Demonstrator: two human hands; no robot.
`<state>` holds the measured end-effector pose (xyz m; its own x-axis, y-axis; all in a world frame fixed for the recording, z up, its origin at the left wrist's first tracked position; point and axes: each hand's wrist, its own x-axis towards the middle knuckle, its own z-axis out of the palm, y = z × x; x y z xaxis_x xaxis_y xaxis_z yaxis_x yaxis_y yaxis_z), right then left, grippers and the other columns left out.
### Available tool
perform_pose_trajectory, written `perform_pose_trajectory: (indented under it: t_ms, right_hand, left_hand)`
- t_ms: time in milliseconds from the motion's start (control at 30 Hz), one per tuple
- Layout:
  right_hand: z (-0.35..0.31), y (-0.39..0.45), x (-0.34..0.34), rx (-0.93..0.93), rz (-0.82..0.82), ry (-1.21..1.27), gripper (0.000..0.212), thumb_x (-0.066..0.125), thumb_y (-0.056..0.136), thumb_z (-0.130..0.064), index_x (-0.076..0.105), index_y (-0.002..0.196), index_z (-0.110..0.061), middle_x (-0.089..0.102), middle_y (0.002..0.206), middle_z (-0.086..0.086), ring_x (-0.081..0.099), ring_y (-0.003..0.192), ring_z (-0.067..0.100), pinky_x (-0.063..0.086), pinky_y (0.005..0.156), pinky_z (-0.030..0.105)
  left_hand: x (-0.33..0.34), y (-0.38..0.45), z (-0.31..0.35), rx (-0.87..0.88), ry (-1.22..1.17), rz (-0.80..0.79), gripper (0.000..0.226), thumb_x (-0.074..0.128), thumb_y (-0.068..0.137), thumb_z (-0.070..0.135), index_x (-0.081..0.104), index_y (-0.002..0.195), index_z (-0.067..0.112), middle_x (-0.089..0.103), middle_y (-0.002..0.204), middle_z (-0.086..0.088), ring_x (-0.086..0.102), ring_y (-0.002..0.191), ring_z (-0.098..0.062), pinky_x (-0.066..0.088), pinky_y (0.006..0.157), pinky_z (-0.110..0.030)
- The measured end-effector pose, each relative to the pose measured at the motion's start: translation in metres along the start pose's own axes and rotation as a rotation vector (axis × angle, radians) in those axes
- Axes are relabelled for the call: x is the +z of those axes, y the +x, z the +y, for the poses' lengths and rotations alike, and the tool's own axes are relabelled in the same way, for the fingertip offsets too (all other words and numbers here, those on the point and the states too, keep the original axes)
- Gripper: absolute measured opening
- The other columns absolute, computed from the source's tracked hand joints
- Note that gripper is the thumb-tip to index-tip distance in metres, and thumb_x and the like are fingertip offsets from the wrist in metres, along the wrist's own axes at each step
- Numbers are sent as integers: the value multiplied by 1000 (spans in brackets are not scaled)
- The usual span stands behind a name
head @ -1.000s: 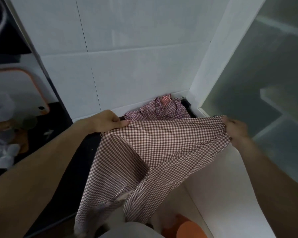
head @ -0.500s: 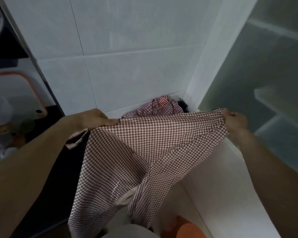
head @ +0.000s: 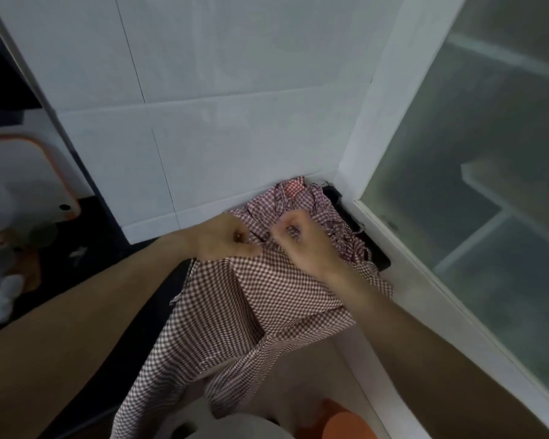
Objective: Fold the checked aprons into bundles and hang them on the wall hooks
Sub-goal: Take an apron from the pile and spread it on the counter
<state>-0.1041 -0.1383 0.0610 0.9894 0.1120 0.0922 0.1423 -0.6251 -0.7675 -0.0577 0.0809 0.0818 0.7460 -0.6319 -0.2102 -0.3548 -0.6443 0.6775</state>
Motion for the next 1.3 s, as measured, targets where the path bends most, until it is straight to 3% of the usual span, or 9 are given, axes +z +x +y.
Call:
perform_pose_trajectory:
  t_ms: [133, 267, 500, 867, 967, 1067, 1167, 1233, 1300]
  right_hand:
    - [-17, -6, 23, 95, -463, 201, 37, 42, 94, -70, 66, 101, -43, 69, 103, -20, 61, 103, 3, 42, 100, 28]
    - [-15, -13, 14, 103, -499, 268, 27, 64, 95, -42, 71, 86, -18, 70, 85, -6, 64, 79, 10, 48, 79, 28]
    - [-21, -14, -1, 197, -691, 237, 23, 70, 92, -32, 75, 107, -15, 75, 111, 0, 70, 105, 16, 48, 106, 36]
    - [-27, -17, -21, 277, -735, 348, 11, 65, 95, -20, 74, 101, -21, 75, 112, -1, 70, 104, 16, 50, 101, 30]
    - [-28, -15, -30, 328, -759, 382, 15, 64, 95, -19, 73, 107, -14, 75, 111, 2, 70, 102, 17, 53, 96, 28]
    - [-28, -14, -33, 331, -773, 409, 16, 65, 94, -14, 73, 107, -8, 74, 110, 6, 70, 100, 19, 53, 95, 29]
    - [-23, -13, -37, 365, -734, 457, 20, 70, 87, -18, 75, 104, -8, 73, 110, 11, 69, 100, 23, 54, 93, 31]
    - [-19, -13, -42, 396, -699, 453, 26, 70, 87, -18, 74, 109, -5, 72, 115, 14, 68, 104, 27, 54, 95, 34]
    - [-16, -14, -49, 426, -678, 414, 30, 67, 92, -16, 69, 118, 0, 70, 120, 16, 66, 112, 32, 53, 99, 37]
  left_hand:
    - [-4, -3, 7, 16, 35, -3, 51, 69, 80, 55, 59, 67, 7, 51, 62, -4, 43, 57, -10, 35, 57, -28]
    - [-14, -19, -1, -27, -18, -100, 35, 73, 78, 52, 73, 78, 17, 73, 77, 1, 66, 70, -10, 50, 68, -20]
    - [-30, -30, -8, -85, 103, -400, 6, 78, 81, 39, 72, 81, 40, 72, 88, 26, 65, 84, 10, 43, 84, -18]
    - [-45, -33, -5, -39, 48, -204, 6, 75, 86, 25, 77, 81, 22, 73, 73, 5, 62, 64, -7, 50, 65, -19]
    - [-46, -32, -2, 51, 55, -33, 17, 74, 88, 24, 73, 73, 31, 71, 72, 12, 63, 69, 1, 48, 71, -13]
    - [-15, -24, -6, 185, 161, 409, 18, 73, 89, 22, 71, 106, 18, 66, 102, 4, 59, 91, -7, 47, 87, -24]
    - [29, -20, -14, 38, -64, 735, 24, 70, 92, 29, 63, 97, 6, 59, 93, -3, 55, 79, -10, 46, 74, -20]
    - [45, -23, -18, -178, -605, 466, 49, 56, 97, 43, 63, 83, -4, 65, 77, -14, 61, 66, -17, 50, 69, -30]
    - [61, -25, -25, -274, -814, 83, 65, 39, 102, 47, 67, 95, -12, 71, 92, -22, 68, 84, -29, 54, 85, -38]
